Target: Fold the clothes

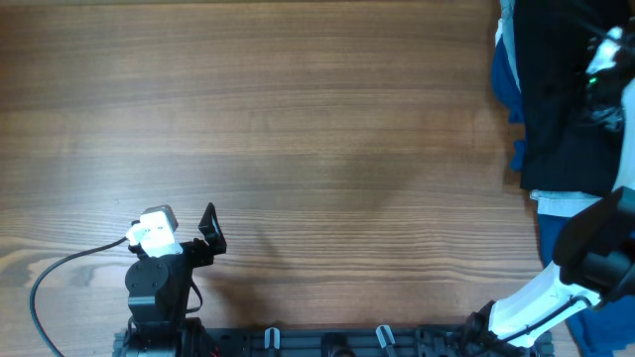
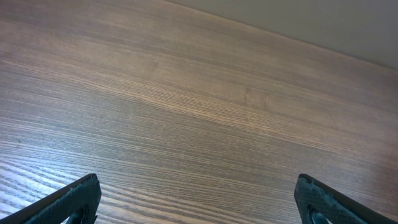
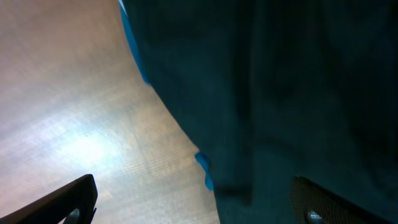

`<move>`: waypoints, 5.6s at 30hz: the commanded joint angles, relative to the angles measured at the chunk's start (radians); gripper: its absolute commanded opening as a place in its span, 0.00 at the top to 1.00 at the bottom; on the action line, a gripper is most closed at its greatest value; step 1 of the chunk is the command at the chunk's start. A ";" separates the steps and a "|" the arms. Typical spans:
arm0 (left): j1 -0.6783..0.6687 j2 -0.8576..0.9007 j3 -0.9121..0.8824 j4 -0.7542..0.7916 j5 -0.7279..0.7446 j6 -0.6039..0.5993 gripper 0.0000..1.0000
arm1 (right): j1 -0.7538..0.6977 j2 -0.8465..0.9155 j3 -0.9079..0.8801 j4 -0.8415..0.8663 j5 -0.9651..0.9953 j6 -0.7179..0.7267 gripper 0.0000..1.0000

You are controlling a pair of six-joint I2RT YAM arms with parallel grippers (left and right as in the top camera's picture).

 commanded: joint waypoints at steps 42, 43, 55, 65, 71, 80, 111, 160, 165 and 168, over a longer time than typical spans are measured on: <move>0.000 -0.009 0.001 -0.004 0.008 0.005 0.00 | 0.216 -0.140 0.311 -0.253 0.108 -0.064 0.17; 0.000 -0.009 0.001 -0.004 0.008 0.005 0.00 | 0.220 -0.153 0.270 -0.235 0.108 -0.064 0.17; 0.000 -0.009 0.001 -0.004 0.008 0.005 0.00 | 0.209 -0.192 -0.303 0.085 0.142 0.060 0.18; 0.000 -0.009 0.001 -0.004 0.008 0.005 0.00 | 0.088 -0.192 -0.359 0.126 0.087 0.082 0.16; 0.000 -0.009 0.001 -0.004 0.008 0.005 0.00 | -0.043 -0.183 -0.364 0.147 -0.002 0.082 0.16; 0.000 -0.007 0.001 -0.004 0.008 0.005 0.00 | -0.071 -0.079 -0.406 0.200 -0.097 0.056 0.16; 0.000 -0.004 0.001 -0.005 0.008 0.005 0.00 | -0.072 0.011 -0.428 0.255 -0.084 0.082 0.28; 0.000 -0.004 0.001 -0.004 0.008 0.005 0.00 | 0.267 -0.468 -0.371 0.209 -0.048 0.082 0.96; 0.000 -0.004 0.001 -0.004 0.008 0.005 0.00 | 0.278 -0.392 -0.371 0.220 0.065 0.187 0.01; 0.000 -0.004 0.001 -0.004 0.008 0.005 0.00 | 0.245 -0.298 -0.371 0.212 0.064 0.170 0.00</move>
